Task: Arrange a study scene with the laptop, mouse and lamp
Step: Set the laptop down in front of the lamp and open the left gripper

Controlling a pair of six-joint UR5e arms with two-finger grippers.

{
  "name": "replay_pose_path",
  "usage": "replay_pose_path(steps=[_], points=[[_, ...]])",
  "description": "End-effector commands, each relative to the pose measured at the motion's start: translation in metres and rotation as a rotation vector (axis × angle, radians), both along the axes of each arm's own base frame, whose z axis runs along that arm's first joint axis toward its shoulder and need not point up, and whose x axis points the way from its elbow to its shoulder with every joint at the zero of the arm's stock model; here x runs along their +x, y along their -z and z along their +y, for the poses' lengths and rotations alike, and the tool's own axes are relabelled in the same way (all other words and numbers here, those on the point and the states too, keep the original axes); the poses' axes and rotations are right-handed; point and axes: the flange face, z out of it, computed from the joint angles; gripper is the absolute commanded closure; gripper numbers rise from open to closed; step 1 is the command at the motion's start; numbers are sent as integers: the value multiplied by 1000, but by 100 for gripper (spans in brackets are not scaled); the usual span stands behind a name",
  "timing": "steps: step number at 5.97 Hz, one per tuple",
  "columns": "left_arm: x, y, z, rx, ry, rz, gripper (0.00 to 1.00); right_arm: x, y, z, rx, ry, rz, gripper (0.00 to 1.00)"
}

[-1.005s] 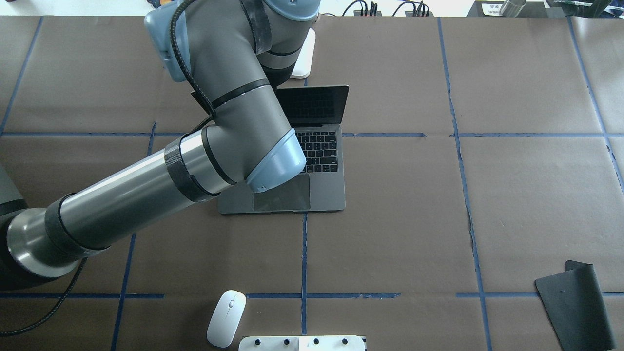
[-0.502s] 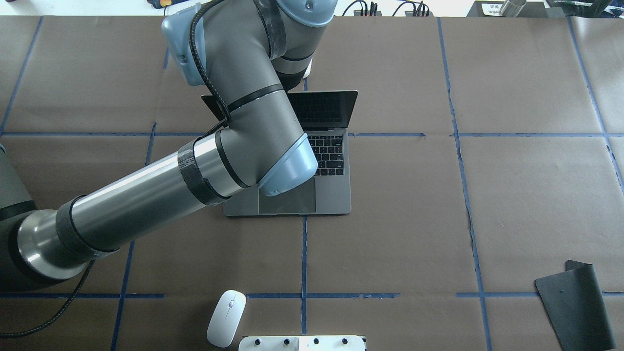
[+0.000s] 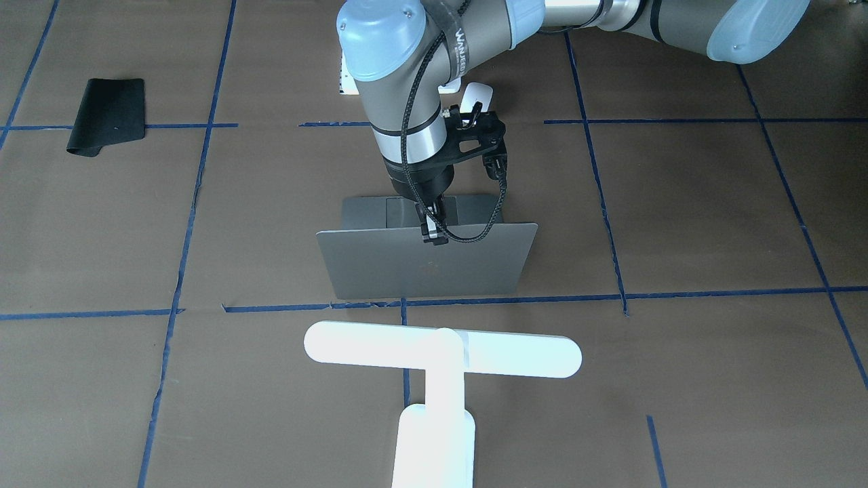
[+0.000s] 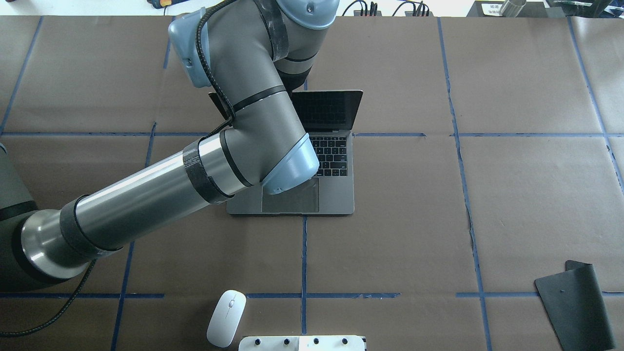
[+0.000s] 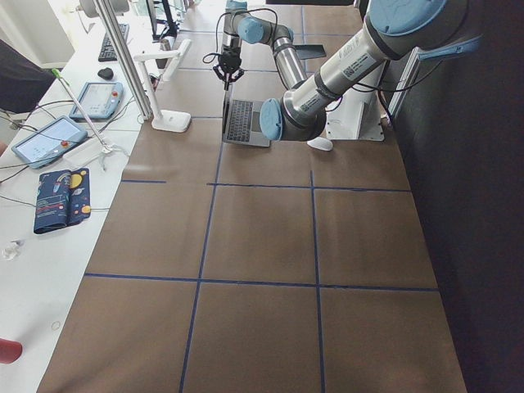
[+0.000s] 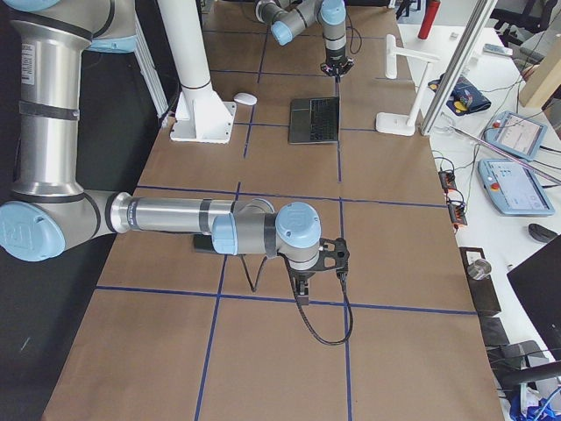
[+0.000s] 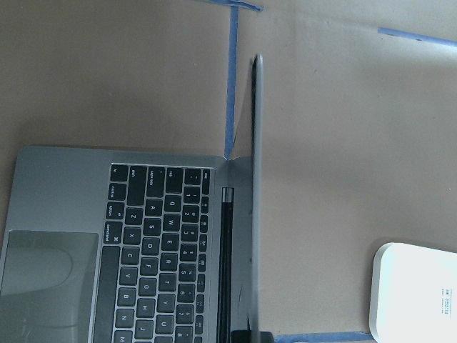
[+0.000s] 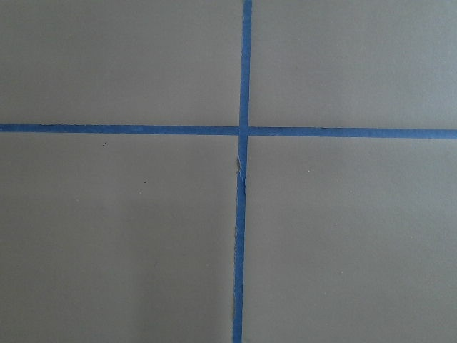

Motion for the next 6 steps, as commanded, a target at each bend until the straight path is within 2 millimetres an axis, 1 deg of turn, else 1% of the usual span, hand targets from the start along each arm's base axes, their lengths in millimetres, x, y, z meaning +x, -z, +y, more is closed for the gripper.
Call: replay_pose_path(steps=[1, 2, 3, 4, 5, 6], points=[[4, -2, 3, 1, -6, 2, 77, 0, 0, 0, 0, 0, 0, 0], [3, 0, 2, 15, -4, 10, 25, 0, 0, 0, -1, -1, -2, 0], [0, 4, 3, 23, -2, 14, 0, 0, 0, 0, -1, -1, -6, 0], [-15, 16, 10, 85, -64, 19, 0, 0, 6, -4, 10, 0, -9, 0], [-44, 16, 27, 125, -92, 26, 0, 0, 10, -8, 20, -1, 1, 0], [-73, 13, 39, 177, -132, 23, 0, 0, 8, -5, 14, -1, -5, 0]])
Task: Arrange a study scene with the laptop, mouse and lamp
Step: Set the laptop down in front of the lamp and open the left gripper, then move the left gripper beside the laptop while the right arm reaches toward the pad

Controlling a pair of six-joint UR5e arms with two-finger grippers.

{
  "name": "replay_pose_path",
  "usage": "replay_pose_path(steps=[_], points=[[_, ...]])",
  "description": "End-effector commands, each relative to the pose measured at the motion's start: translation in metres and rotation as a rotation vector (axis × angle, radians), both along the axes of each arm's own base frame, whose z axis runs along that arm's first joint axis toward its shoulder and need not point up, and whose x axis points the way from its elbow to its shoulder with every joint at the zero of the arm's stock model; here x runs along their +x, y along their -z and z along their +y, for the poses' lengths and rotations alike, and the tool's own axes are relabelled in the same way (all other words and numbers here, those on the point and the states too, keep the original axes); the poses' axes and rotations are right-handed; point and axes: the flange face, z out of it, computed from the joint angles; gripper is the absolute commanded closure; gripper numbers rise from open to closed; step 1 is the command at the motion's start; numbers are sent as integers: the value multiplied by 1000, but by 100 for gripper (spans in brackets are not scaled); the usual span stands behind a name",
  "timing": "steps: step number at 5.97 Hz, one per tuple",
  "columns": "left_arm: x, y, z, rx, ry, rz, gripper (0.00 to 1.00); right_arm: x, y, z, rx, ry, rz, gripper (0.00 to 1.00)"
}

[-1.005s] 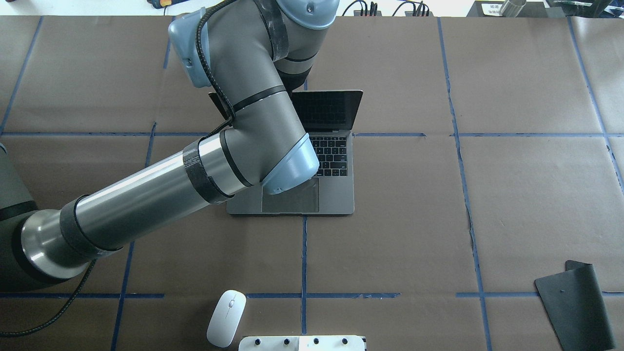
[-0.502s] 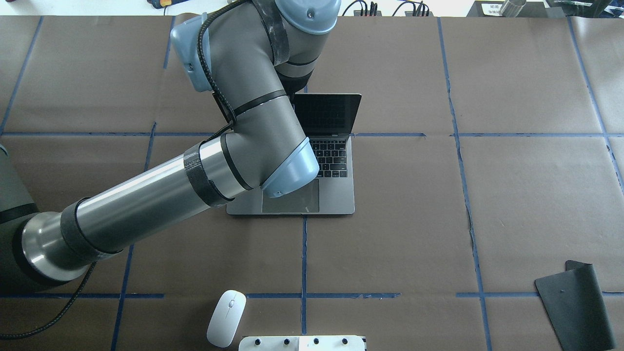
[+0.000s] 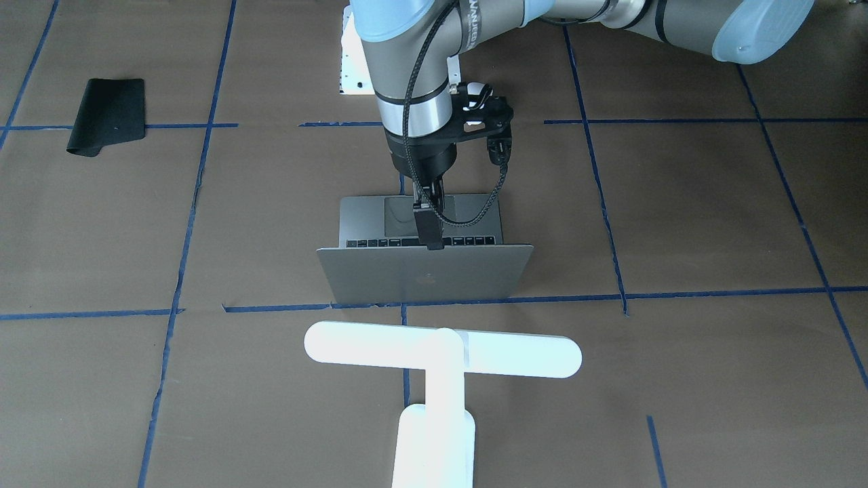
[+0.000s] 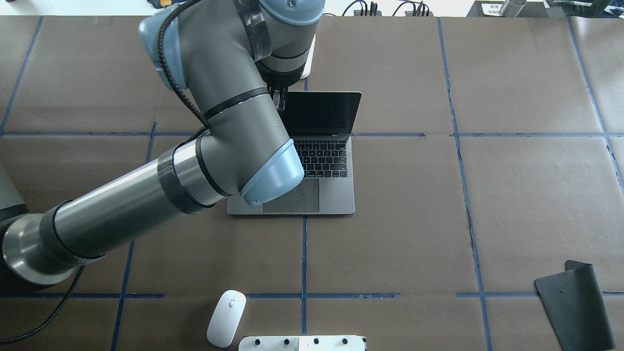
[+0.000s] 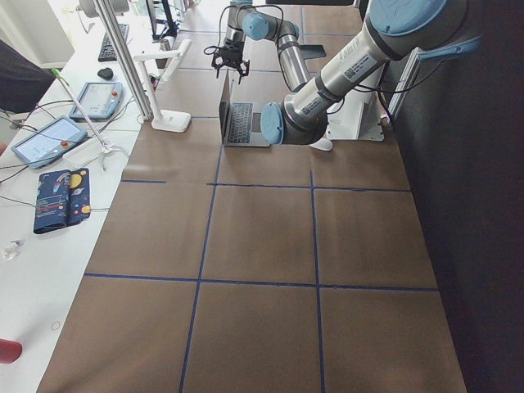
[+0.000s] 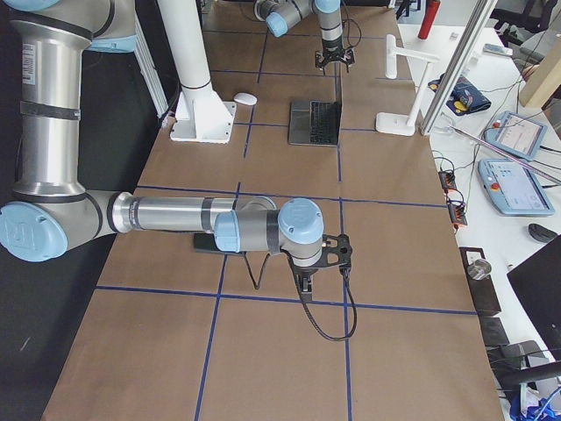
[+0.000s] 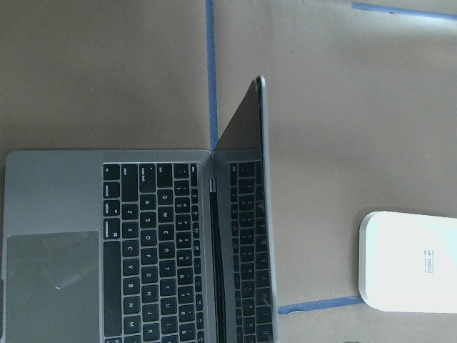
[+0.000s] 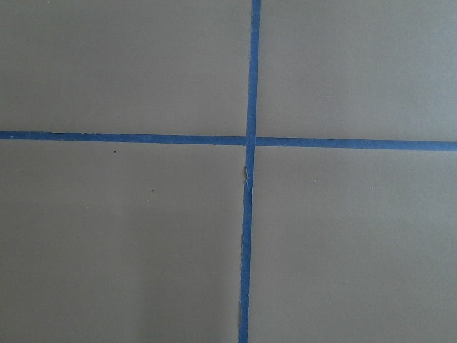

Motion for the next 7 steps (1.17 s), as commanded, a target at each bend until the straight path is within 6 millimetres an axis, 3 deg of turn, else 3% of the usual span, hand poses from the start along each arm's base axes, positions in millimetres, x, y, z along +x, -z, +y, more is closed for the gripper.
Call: replay_pose_path(steps=[1, 2, 3, 4, 5, 7], points=[[-42, -11, 26, 120, -141, -46, 0, -1, 0, 2, -1, 1, -9, 0], [-54, -33, 38, 197, -249, -85, 0, -2, 9, 1, 16, 3, -23, 0], [-79, -57, 66, 297, -351, -99, 0, -3, 13, -1, 23, 5, -26, 0], [-102, -78, 108, 412, -466, -100, 0, -13, 28, -3, 45, 25, -27, 0], [-85, -96, 132, 407, -531, -111, 0, -31, 42, -5, 7, 9, -37, 0], [-67, -105, 149, 449, -607, -149, 0, -64, 76, -4, -21, -1, -49, 0]])
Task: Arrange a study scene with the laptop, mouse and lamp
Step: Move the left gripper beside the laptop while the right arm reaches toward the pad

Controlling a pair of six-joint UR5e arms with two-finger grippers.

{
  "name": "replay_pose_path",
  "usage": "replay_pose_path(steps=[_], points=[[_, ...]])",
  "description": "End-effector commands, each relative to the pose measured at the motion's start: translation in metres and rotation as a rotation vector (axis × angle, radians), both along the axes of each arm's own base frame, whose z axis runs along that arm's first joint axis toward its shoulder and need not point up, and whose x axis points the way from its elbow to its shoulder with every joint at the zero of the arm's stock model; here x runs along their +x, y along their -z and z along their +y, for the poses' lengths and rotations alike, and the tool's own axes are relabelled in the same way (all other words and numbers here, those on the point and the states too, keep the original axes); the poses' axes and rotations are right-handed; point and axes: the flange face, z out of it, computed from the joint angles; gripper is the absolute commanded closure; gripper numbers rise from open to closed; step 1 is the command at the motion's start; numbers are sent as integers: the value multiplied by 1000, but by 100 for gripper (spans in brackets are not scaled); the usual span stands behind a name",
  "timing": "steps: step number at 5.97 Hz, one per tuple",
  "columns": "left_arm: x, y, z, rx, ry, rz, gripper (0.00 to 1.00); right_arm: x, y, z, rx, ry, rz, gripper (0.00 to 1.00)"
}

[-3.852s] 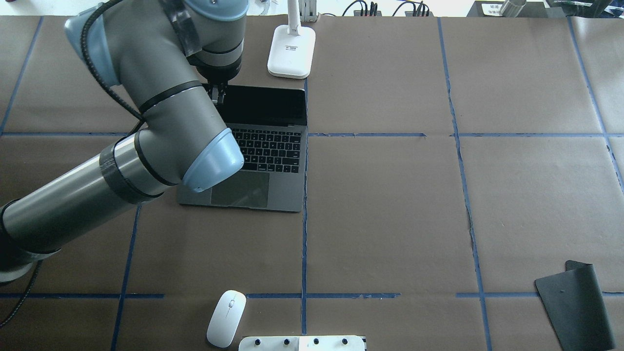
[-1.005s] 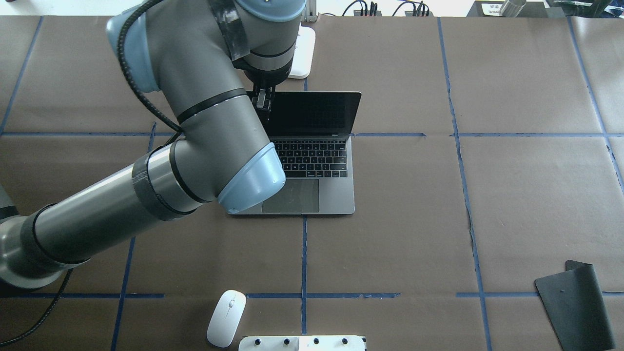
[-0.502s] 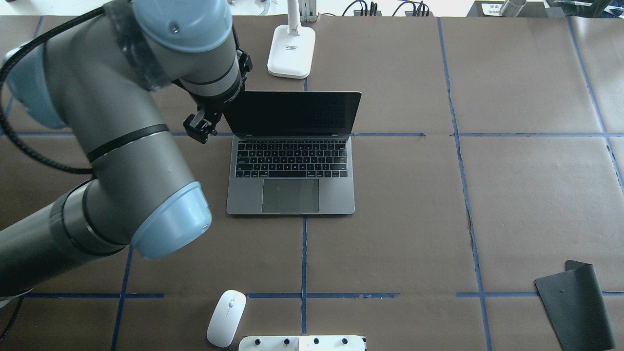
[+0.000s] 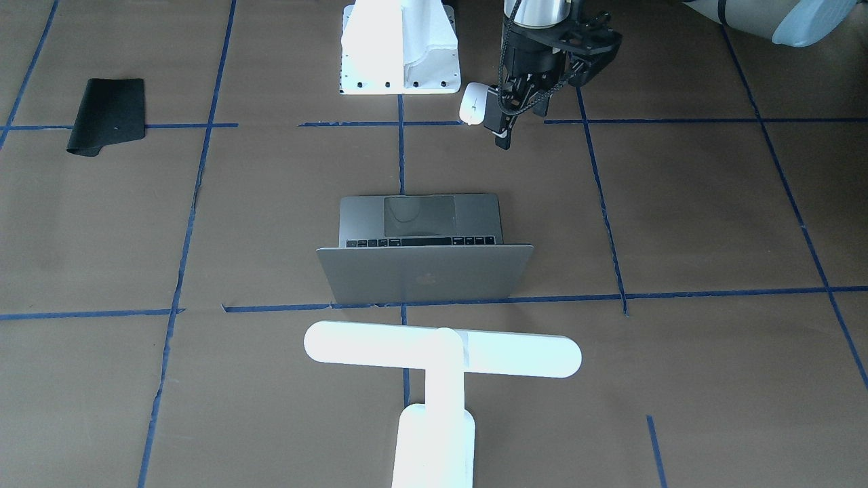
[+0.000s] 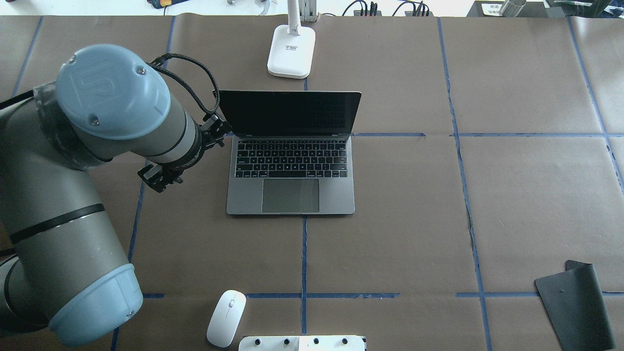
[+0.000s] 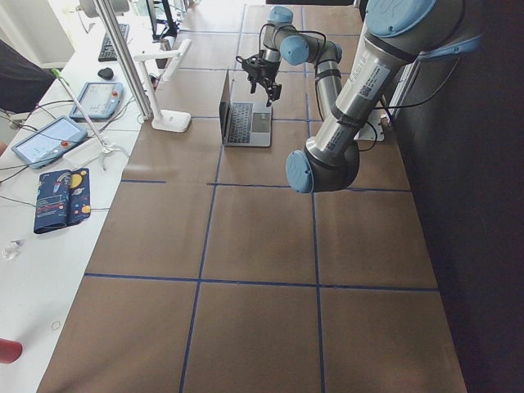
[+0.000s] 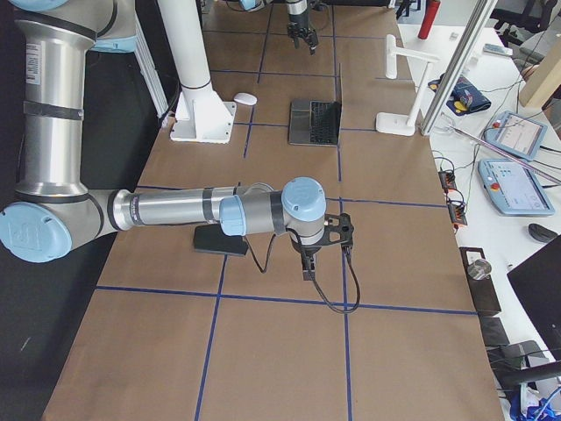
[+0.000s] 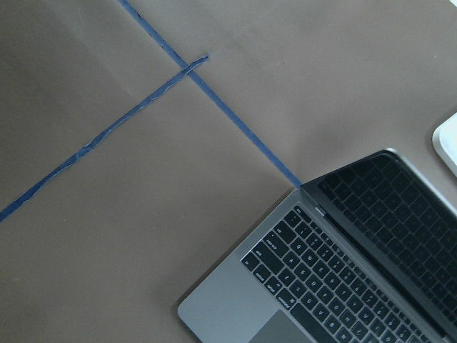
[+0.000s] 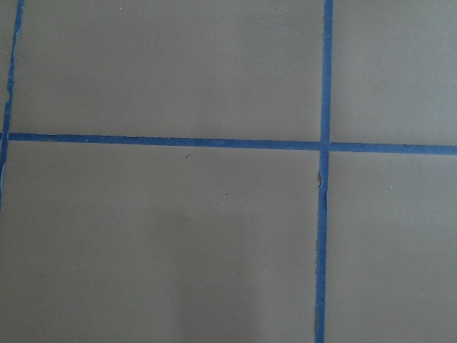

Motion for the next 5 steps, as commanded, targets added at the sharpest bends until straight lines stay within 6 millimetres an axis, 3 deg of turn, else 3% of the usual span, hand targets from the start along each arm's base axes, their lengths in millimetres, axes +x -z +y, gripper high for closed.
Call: replay_pose_path(steps=[1, 2, 4, 5], points=[[23, -20, 24, 50, -79, -62, 0, -46, 47, 3, -33, -7, -10, 0], [19, -22, 29, 75, -112, -67, 0, -66, 57, 5, -23, 27, -9, 0], [-7, -25, 45, 170, -217, -62, 0, -111, 86, 11, -40, -1, 1, 0], [-10, -28, 48, 178, -227, -61, 0, -128, 80, 30, -42, -27, -41, 0]])
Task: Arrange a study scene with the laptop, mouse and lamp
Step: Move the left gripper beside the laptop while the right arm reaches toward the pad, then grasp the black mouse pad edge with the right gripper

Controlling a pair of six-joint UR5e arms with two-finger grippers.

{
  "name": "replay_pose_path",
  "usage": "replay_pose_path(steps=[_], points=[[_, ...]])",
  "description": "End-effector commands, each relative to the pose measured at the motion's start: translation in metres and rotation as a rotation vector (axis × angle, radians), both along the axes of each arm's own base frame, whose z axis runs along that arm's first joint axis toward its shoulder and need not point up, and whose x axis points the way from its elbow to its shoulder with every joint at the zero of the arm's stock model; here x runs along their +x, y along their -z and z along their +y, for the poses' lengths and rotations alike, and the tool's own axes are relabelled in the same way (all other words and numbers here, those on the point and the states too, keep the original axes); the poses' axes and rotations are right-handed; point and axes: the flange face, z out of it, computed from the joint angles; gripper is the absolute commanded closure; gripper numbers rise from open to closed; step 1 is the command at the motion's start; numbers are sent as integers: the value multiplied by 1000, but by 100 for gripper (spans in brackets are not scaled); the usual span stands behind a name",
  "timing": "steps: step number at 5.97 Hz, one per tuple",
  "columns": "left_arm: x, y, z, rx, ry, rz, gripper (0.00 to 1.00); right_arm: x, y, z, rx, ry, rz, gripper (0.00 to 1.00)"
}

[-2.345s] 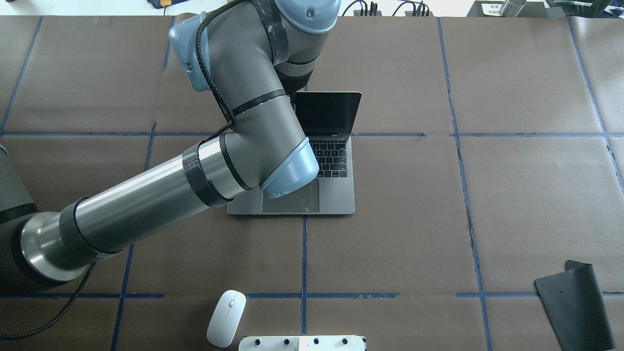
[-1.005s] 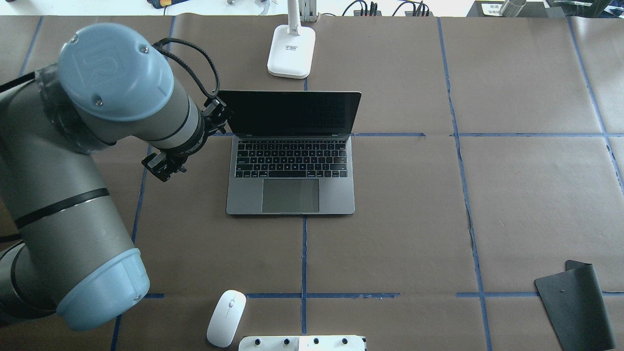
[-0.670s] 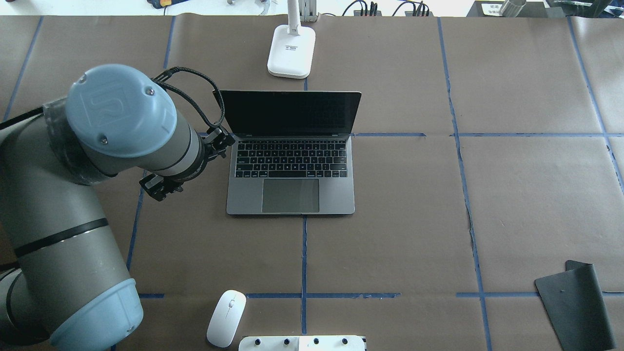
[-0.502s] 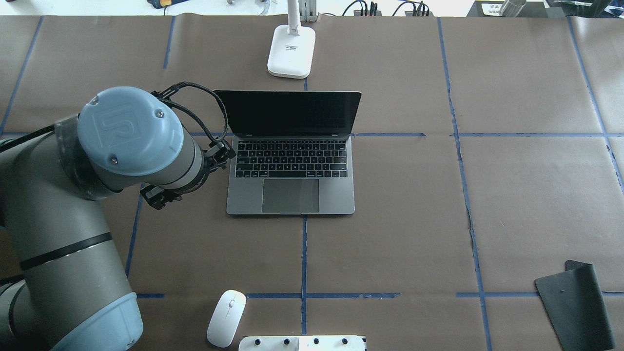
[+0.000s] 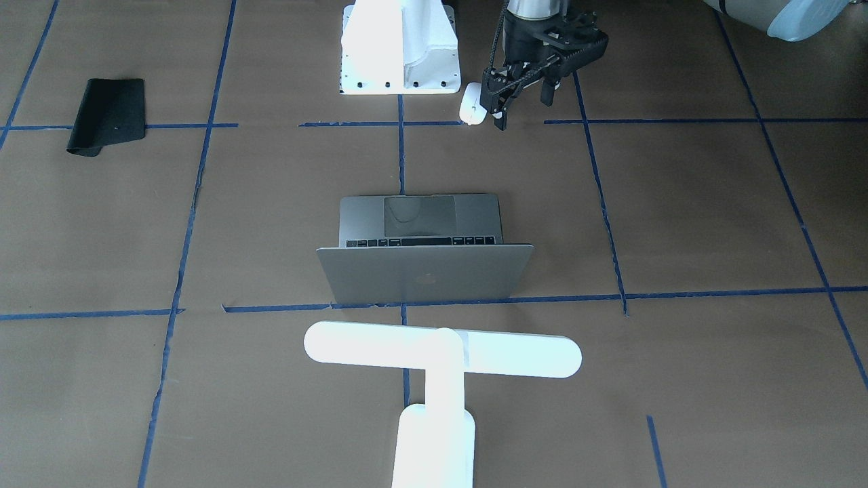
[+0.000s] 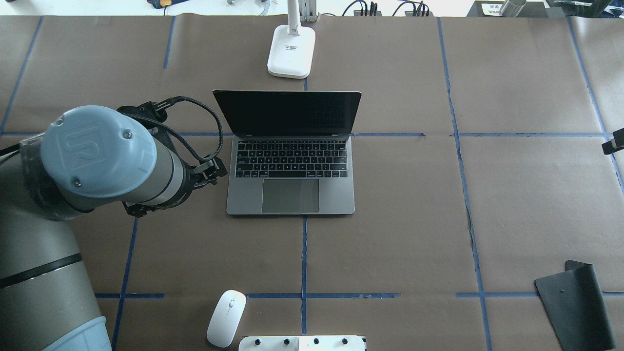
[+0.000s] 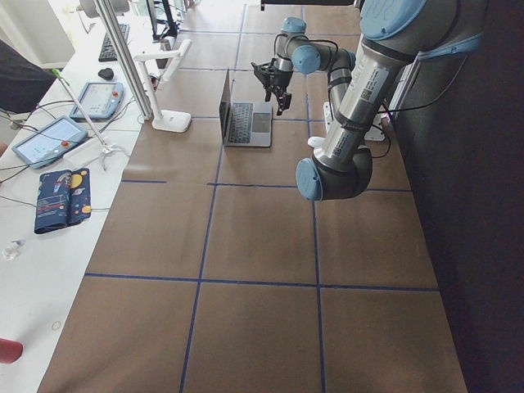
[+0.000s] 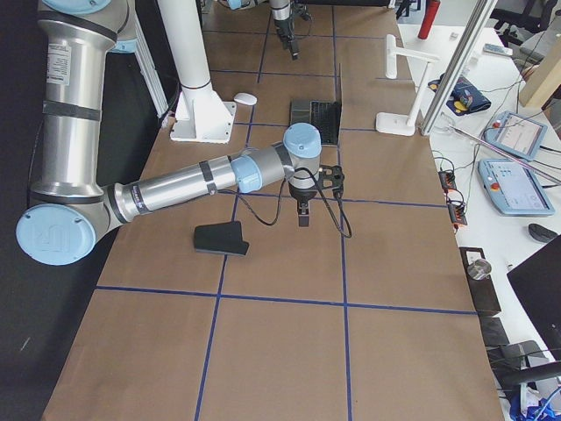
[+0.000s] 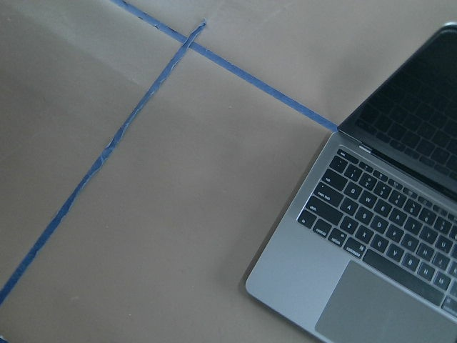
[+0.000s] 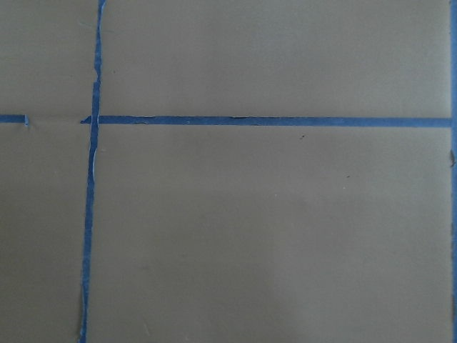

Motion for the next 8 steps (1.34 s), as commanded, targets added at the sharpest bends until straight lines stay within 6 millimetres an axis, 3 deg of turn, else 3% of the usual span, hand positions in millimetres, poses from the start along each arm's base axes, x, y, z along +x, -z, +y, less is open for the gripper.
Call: replay_pose_path(steps=[1, 3, 4, 5, 6, 7, 8], points=[[-7, -2, 6, 49, -61, -6, 0, -13, -24, 47, 4, -40, -50, 0], [0, -4, 16, 82, -166, -13, 0, -14, -50, 76, -62, -54, -19, 0], [2, -2, 19, 80, -169, -8, 0, -24, -59, 96, -93, -47, -28, 0], [4, -2, 20, 80, -173, -6, 0, -39, -63, 118, -124, -44, -45, 0], [4, -1, 23, 83, -178, -3, 0, -75, -64, 138, -146, -48, -30, 0], [4, 0, 24, 86, -181, 0, 0, -90, -73, 158, -161, -41, -5, 0], [6, 0, 24, 93, -183, 9, 0, -89, -102, 173, -130, -27, 7, 0]])
